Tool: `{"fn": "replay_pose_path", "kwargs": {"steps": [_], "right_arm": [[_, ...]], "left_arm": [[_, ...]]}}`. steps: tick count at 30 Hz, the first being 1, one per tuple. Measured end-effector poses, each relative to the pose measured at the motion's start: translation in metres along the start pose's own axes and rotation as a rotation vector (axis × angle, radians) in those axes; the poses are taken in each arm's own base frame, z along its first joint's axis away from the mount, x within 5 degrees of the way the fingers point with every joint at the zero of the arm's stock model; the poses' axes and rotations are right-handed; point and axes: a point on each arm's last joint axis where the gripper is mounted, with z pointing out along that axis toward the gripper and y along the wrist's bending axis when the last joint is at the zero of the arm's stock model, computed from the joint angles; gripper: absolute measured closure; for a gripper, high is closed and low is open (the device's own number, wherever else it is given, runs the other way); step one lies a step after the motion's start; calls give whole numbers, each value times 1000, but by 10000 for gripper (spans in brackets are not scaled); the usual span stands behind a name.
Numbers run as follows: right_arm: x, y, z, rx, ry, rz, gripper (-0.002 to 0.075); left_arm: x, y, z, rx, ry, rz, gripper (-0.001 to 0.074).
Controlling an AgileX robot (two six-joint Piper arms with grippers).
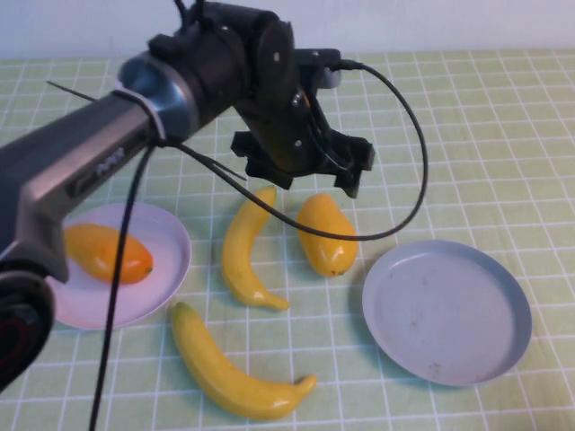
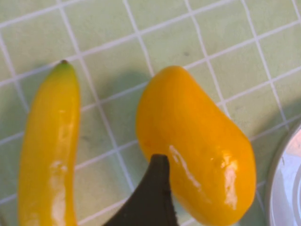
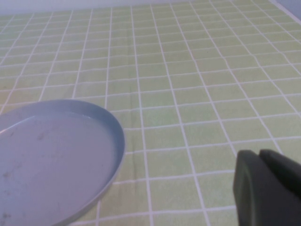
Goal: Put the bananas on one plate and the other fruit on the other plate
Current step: Put one type of fruit in the left plate
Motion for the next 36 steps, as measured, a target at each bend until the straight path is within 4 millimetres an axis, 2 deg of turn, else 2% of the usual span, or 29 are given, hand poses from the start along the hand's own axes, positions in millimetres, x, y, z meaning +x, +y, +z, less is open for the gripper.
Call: {"fn": "replay_pose_path", "kwargs": {"steps": [6,10,19,29,33,35,36], "right_arm": [[0,0,0,0,0,0,742],[0,0,0,0,0,0,741],[0,0,0,0,0,0,741],[0,0,0,0,0,0,741],[0,0,0,0,0,0,741],[0,0,0,0,0,0,741],[0,0,0,0,0,0,741]], "left_arm": [[4,-15,39,-3,84,-46,66],[9,-15,54,-26,134,-71,66],[10,-9,60,-116,137,-50,66],[18,-3,90,-142,187,-61,66],[18,-2,94,-148,187,-57,68],[18,-2,95,-151,187,-54,86],[18,-2,95,-150,188,-47,120]]}}
